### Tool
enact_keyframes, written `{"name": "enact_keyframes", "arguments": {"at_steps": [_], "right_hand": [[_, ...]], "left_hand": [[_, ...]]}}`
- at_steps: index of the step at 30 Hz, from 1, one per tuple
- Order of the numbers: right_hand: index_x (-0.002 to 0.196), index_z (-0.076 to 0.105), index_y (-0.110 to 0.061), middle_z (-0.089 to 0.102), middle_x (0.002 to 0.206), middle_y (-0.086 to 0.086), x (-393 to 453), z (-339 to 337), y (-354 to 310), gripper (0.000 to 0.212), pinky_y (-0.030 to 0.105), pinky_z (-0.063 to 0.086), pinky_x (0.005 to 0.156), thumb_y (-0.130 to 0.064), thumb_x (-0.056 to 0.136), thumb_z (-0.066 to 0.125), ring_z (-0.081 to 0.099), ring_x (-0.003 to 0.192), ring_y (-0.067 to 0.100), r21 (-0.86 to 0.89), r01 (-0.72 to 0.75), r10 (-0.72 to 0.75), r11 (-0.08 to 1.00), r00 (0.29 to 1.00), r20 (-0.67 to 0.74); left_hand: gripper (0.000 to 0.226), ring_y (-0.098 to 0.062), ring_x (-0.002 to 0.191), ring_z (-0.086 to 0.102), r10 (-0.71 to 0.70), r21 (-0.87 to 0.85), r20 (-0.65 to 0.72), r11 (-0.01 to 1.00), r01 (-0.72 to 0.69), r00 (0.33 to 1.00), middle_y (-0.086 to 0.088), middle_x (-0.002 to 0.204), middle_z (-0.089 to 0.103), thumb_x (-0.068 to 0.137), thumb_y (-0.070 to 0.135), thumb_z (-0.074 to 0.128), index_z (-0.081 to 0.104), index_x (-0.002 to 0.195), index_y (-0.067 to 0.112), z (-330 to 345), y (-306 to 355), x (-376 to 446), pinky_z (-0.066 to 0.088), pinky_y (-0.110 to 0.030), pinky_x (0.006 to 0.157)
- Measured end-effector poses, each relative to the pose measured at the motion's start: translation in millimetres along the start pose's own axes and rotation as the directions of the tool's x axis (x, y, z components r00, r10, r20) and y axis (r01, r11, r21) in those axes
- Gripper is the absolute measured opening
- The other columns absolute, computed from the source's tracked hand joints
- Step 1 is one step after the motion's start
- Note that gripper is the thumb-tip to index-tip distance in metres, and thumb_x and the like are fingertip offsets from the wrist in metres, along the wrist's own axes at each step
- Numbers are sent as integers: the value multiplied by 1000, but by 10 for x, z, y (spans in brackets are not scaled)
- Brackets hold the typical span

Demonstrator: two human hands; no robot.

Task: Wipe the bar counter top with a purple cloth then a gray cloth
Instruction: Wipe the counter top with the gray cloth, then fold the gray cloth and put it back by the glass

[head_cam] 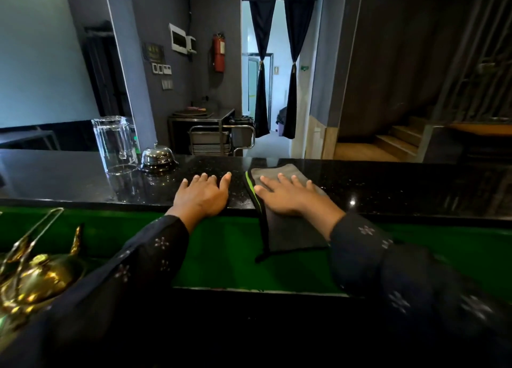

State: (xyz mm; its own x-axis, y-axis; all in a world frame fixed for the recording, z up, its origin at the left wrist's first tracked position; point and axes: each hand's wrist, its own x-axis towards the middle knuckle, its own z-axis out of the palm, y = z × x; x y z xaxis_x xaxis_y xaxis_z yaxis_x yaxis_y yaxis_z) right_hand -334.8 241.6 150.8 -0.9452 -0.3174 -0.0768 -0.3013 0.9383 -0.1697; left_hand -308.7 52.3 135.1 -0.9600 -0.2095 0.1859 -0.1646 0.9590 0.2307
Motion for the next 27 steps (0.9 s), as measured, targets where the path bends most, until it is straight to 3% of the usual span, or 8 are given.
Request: {"name": "enact_keyframes", "arguments": {"at_steps": [2,6,12,16,18,22,24,27], "right_hand": [[152,13,-38,3,163,5,64,-72,-4,64,56,-5,114,-66,94,14,-1,148,33,70,30,-30,997,1000,4],[151,26,-22,22,159,8,-18,-149,175,63,53,14,114,-53,97,35,17,146,33,253,73,-18,965,977,-212],[147,32,-18,39,149,13,-201,-226,588,63,48,28,107,-50,95,45,33,136,38,104,-99,117,990,977,-180],[137,45,-14,49,139,13,-193,-274,552,57,46,41,103,-38,89,63,45,127,34,264,-55,109,963,975,-195],[133,49,-7,52,135,14,-184,-308,503,57,39,45,98,-26,84,71,51,122,32,384,-78,164,920,967,-197],[131,48,3,55,131,17,-262,-427,508,68,37,49,91,-21,77,80,54,119,33,527,-199,291,827,952,-98],[126,48,4,55,123,15,-366,-531,545,57,36,48,85,-15,80,76,54,116,32,656,-237,293,717,956,24],[130,47,-2,53,117,14,-539,-679,593,49,36,47,92,-13,87,68,53,113,32,786,-314,216,533,948,233]], "left_hand": [[74,-26,137,36,-21,-9,-12,1000,21,1000,-11,143,46,93,60,8,52,131,13,-41,66,-79,12,-52,116],[82,-28,129,45,-26,-138,25,990,29,999,-12,135,54,89,70,9,56,124,13,-169,313,-223,14,-54,113],[94,-33,131,41,-73,-27,134,997,77,988,-11,141,47,74,83,33,47,137,15,-79,658,-260,17,-61,110],[70,-33,130,41,-116,-116,70,986,124,991,-11,137,50,83,67,46,51,131,16,-40,829,-282,14,-61,111],[53,-32,127,43,-117,-190,19,975,119,993,-9,132,54,87,52,53,55,128,19,-51,921,-326,21,-56,109],[32,-27,114,54,-93,-408,-59,911,62,994,-6,119,62,87,29,62,60,118,25,-112,1039,-389,37,-43,101],[30,-22,102,59,-79,-595,-20,802,51,997,-9,116,62,87,21,65,60,117,19,-162,1046,-381,49,-36,91],[30,-13,85,61,-43,-793,50,606,66,998,-9,112,64,86,17,67,58,115,14,-278,1024,-412,51,-23,65]]}}
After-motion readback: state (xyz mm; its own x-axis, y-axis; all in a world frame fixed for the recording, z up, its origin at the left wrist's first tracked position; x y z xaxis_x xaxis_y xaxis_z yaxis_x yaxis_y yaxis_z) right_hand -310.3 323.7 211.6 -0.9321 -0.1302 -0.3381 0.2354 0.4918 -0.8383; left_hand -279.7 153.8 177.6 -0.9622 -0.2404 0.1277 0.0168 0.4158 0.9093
